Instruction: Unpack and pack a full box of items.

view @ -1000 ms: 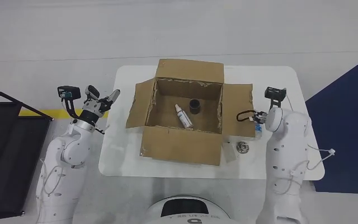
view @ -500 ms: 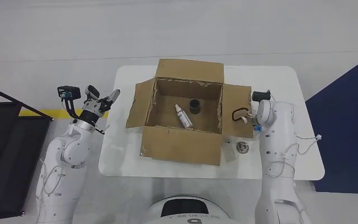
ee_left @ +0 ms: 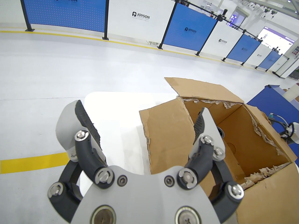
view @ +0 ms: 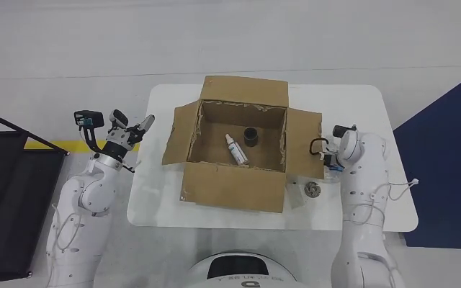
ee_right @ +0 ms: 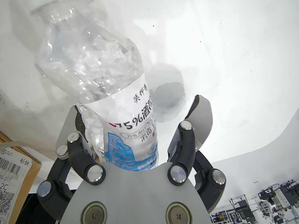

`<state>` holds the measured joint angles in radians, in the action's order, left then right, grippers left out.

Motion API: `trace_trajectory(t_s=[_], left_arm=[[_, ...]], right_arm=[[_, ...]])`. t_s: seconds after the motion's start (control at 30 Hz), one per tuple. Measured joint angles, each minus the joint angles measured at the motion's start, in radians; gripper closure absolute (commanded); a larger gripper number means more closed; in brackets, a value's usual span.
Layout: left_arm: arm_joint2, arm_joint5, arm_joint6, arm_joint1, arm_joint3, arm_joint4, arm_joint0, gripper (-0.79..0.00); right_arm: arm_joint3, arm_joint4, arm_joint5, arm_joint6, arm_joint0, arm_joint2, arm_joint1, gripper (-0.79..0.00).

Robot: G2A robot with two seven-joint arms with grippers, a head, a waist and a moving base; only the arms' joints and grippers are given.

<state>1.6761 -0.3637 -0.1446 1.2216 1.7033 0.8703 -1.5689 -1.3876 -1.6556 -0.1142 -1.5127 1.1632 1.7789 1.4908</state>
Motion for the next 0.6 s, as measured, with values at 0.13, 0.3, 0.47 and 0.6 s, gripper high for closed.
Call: trace_trajectory(t_s=[0.13, 0.3, 0.47, 0.6], left_arm=[[0.0, 0.0, 0.0, 0.0, 0.0, 0.0, 0.0, -0.785], [0.0, 0.0, 0.0, 0.0, 0.0, 0.0, 0.0, -0.785], [0.0, 0.0, 0.0, 0.0, 0.0, 0.0, 0.0, -0.785], [0.0, 0.0, 0.0, 0.0, 0.0, 0.0, 0.0, -0.785]], right_arm=[[0.027, 0.01, 0.0, 0.002, -0.011, 0.004, -0.004, -0.058], [0.018, 0.033, -0.014, 0.011, -0.011, 0.017, -0.008, 0.0], [-0.037, 0.069, -0.028, 0.035, 0.012, 0.036, -0.012, 0.0], [-0.087, 0.131, -0.037, 0.06, 0.033, 0.058, -0.013, 0.0]])
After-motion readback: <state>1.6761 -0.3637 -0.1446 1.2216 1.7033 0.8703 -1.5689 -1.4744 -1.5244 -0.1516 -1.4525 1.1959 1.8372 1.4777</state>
